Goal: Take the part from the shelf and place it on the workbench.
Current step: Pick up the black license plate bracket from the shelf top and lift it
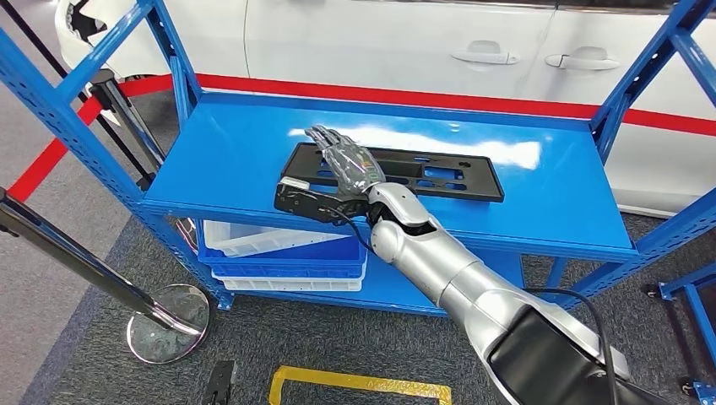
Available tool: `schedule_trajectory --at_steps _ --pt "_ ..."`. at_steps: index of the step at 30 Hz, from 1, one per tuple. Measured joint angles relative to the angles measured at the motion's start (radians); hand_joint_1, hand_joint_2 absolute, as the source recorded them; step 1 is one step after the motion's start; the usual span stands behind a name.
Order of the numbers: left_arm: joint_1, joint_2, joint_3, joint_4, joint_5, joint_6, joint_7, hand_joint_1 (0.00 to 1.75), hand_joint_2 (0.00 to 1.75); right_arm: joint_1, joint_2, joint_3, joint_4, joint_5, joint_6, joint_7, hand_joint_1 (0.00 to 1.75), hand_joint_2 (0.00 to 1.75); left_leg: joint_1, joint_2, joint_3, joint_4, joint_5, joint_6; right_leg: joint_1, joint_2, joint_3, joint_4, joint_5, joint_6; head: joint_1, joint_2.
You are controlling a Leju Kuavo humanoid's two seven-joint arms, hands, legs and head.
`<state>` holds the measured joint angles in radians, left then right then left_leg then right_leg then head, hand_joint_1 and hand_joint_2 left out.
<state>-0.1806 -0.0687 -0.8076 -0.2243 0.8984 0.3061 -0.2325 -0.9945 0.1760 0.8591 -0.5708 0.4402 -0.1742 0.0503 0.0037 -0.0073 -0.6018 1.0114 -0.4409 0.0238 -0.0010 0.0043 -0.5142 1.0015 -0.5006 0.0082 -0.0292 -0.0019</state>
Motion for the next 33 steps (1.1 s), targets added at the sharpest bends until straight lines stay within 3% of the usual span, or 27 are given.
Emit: schedule_trajectory --at_steps 7,18,28,33 --pt "-0.006 0.000 0.000 0.000 -0.007 -0.002 0.012 0.00 0.00 -0.004 -0.016 0.004 0.078 0.015 0.067 0.078 0.00 1.75 0.001 0.001 0.000 0.000 0.000 0.000 0.000 0.000 0.000 0.000 0.001 -0.001 0.000 0.000" --pt "-0.007 0.000 0.000 0.000 0.002 0.002 0.008 0.00 0.00 -0.002 -0.056 0.010 0.150 0.020 0.156 0.135 0.00 1.75 0.001 0.001 0.000 0.000 0.000 0.000 0.000 0.001 -0.001 0.000 0.001 -0.001 0.000 0.000" --pt "-0.001 0.000 0.000 0.000 0.003 0.006 0.010 0.00 0.00 -0.004 -0.097 0.042 0.173 0.100 0.170 0.146 0.00 1.75 0.001 0.002 0.000 0.000 0.000 0.000 0.000 0.001 -0.001 0.000 0.001 -0.001 0.000 0.000" --pt "0.006 0.001 0.000 0.000 0.004 0.003 0.010 0.00 0.00 -0.010 -0.116 0.055 0.175 0.169 0.092 0.171 0.00 1.75 0.001 0.002 0.000 0.000 0.000 0.000 0.000 0.001 -0.001 0.000 0.001 -0.001 0.000 0.000"
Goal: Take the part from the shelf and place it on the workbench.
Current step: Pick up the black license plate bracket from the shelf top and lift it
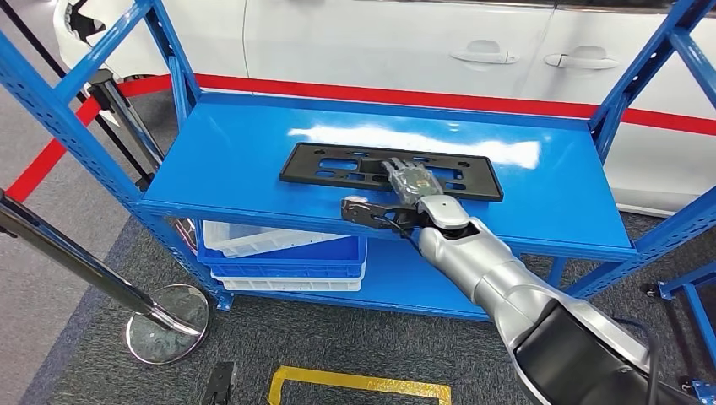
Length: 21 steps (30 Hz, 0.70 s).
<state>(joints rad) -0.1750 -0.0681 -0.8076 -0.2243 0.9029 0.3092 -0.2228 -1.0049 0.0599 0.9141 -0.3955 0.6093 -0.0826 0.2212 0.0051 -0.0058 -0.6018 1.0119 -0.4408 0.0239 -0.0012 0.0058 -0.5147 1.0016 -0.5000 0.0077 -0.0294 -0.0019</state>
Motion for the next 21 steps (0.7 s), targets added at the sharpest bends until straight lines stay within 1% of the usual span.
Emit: schedule_trajectory --at_steps 5,11,15,17,21 --pt "0.004 0.001 0.000 0.000 0.000 -0.006 0.001 0.00 0.00 -0.005 -0.021 0.028 0.001 0.106 -0.124 0.058 0.00 1.75 0.000 0.000 0.000 0.000 0.000 0.000 0.000 0.000 0.000 0.000 0.000 0.000 0.000 0.000" --pt "0.005 0.002 0.000 0.000 -0.001 -0.011 0.003 0.00 0.00 -0.006 -0.038 0.052 0.001 0.127 -0.145 0.071 0.00 1.75 0.000 0.000 0.000 0.000 0.000 0.000 0.000 0.000 0.000 0.000 0.000 0.000 0.000 0.000" --pt "0.005 0.002 0.000 0.000 -0.002 -0.015 0.005 0.00 0.00 -0.006 -0.047 0.061 0.001 0.176 -0.217 0.110 0.00 1.75 0.000 0.000 0.000 0.000 0.000 0.000 0.000 0.000 0.000 0.000 0.000 0.000 0.000 0.000" --pt "0.005 0.002 0.000 0.000 -0.004 -0.017 0.009 0.00 0.00 -0.006 -0.052 0.061 0.001 0.195 -0.237 0.126 0.00 1.75 0.000 0.000 0.000 0.000 0.000 0.000 0.000 0.000 0.000 0.000 0.000 0.000 0.000 0.000" --pt "0.004 0.002 0.000 0.000 -0.011 -0.023 0.014 0.00 0.00 -0.005 -0.062 0.061 0.001 0.209 -0.227 0.135 0.00 1.75 0.000 0.000 0.000 0.000 0.000 0.000 0.000 0.000 0.000 0.000 0.000 0.000 0.000 0.000"
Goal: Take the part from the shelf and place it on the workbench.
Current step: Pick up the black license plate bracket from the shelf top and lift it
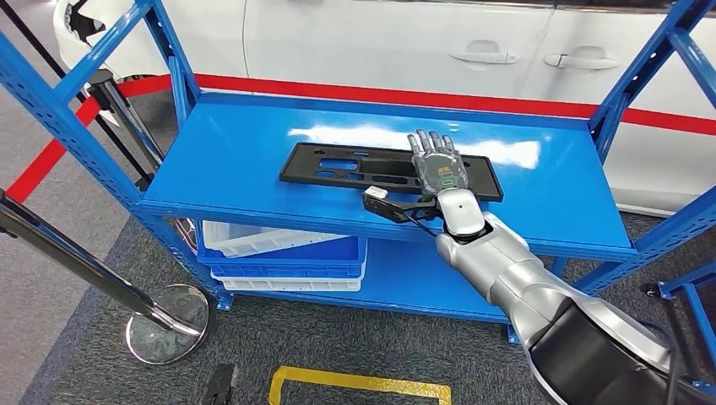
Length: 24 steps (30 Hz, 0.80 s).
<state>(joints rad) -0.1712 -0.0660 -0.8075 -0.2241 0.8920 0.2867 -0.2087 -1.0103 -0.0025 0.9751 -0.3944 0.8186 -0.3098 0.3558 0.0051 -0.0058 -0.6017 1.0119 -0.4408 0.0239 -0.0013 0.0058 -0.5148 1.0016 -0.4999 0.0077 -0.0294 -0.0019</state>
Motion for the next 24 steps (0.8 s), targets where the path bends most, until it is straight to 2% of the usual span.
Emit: schedule_trajectory --at_steps 16,24 --pt "-0.001 0.000 0.000 0.000 -0.012 -0.008 0.002 0.00 0.00 0.021 -0.030 0.000 0.001 0.007 0.070 0.013 0.00 1.75 0.000 0.000 0.000 0.000 0.000 0.000 0.000 0.000 0.000 0.000 0.000 0.000 0.000 0.000" --pt "-0.001 0.000 0.000 0.000 -0.021 -0.012 0.007 0.00 0.00 0.031 -0.036 0.000 0.002 0.005 0.143 0.011 0.00 1.75 0.000 0.000 0.000 0.000 0.000 0.000 0.000 0.000 0.000 0.000 0.000 0.000 0.000 0.000"
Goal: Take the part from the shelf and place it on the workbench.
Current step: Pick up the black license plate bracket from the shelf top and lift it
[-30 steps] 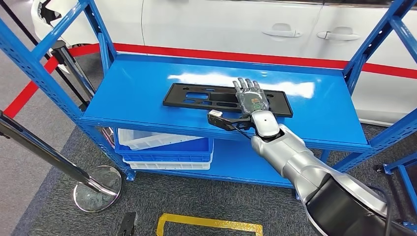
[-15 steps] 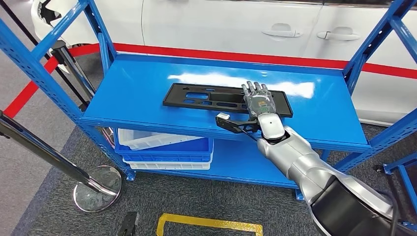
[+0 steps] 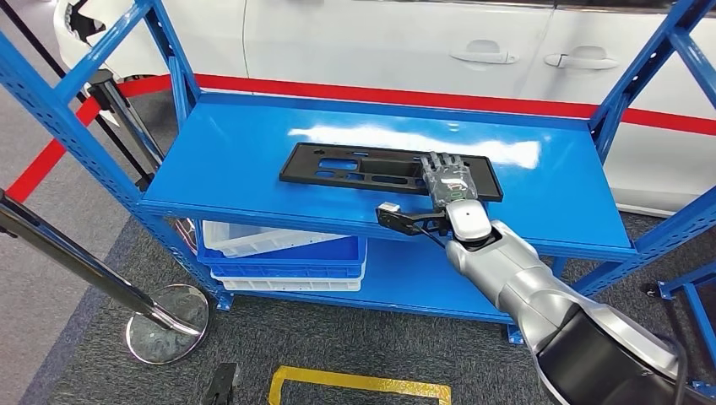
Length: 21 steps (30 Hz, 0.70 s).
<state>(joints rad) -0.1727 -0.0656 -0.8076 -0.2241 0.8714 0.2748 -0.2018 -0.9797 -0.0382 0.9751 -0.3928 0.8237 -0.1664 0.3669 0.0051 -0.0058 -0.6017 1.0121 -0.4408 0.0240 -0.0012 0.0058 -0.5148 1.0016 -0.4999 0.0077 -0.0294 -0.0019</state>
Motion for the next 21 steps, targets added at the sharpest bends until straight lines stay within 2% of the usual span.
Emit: schedule_trajectory --at_steps 9,10,13,14,21 --pt "0.000 0.000 0.000 0.000 -0.001 -0.001 0.000 0.00 0.00 0.005 -0.004 0.000 0.000 0.000 0.019 -0.008 0.00 1.75 0.000 0.000 0.000 0.000 0.000 0.000 0.000 0.000 0.000 0.000 0.000 0.000 0.000 0.000" --pt "0.000 0.000 0.000 0.000 -0.001 -0.001 0.000 0.00 0.00 0.005 -0.005 0.000 0.000 0.000 0.019 -0.008 0.35 1.75 0.000 0.000 0.000 0.000 0.000 0.000 0.000 0.000 0.000 0.000 0.000 0.000 0.000 0.000" --pt "0.000 0.000 0.000 0.000 -0.001 -0.001 0.000 0.00 0.00 0.006 -0.005 0.000 0.000 0.000 0.019 -0.010 1.66 1.75 0.000 0.000 0.000 0.000 0.000 0.000 0.000 0.000 0.000 0.000 0.000 0.000 0.000 0.000" --pt "0.000 0.000 0.000 0.000 -0.001 -0.002 0.000 0.00 0.00 0.006 -0.005 0.000 0.001 0.000 0.019 -0.011 1.75 1.75 0.000 0.000 0.000 0.000 0.000 0.000 0.000 0.000 0.000 0.000 0.000 0.000 0.000 0.000" --pt "0.002 0.000 0.000 0.000 -0.009 -0.004 -0.003 0.00 0.00 0.007 -0.013 -0.001 0.000 -0.004 0.014 -0.027 1.75 1.75 0.000 0.000 0.000 0.000 0.000 0.000 0.000 0.000 0.000 0.000 0.000 0.000 0.000 0.000"
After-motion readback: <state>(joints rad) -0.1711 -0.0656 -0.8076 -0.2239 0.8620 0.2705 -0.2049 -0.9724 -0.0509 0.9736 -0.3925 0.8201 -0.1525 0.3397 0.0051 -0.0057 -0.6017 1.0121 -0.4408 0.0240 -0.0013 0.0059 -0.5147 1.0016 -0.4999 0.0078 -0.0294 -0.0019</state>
